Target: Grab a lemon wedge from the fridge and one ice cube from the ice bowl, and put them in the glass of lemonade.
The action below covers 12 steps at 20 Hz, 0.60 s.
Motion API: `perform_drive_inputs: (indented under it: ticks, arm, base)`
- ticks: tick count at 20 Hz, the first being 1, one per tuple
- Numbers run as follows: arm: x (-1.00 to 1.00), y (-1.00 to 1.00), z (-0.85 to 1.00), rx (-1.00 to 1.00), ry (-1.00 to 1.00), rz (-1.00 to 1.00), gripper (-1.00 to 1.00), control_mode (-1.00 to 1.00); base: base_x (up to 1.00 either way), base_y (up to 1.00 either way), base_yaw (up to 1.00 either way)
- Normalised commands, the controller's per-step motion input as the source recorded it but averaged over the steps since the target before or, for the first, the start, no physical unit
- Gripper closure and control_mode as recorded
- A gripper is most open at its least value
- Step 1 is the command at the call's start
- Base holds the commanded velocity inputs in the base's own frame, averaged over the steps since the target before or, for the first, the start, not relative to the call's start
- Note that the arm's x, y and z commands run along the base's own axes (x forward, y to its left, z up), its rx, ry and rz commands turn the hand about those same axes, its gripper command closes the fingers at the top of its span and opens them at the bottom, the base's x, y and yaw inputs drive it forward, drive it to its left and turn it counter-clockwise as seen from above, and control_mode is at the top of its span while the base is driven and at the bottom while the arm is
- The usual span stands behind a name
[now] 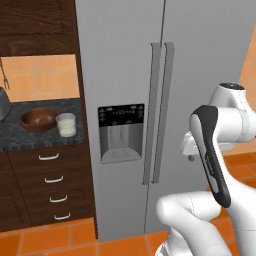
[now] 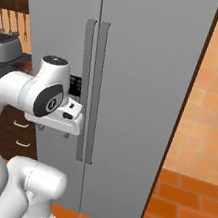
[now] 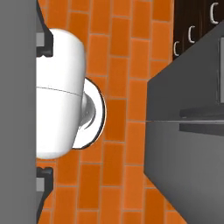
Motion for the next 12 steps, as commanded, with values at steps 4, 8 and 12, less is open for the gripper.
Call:
perform_drive_inputs:
  ticks: [4, 8, 12]
  arm:
    - [-0.18, 0.3, 0.82, -0.03, -0.51, 0.16, -1.0, -1.0]
    - [0.07, 0.3, 1.0, -0.07, -0.53, 0.15, -1.0, -1.0]
    - [0.68, 0.15, 0.54, -0.04, -0.26, 0.0, -1.0, -1.0]
  base:
    - [0.0, 0.0, 0.0]
    - [0.0, 0.0, 0.0]
    - [0.0, 0.0, 0.0]
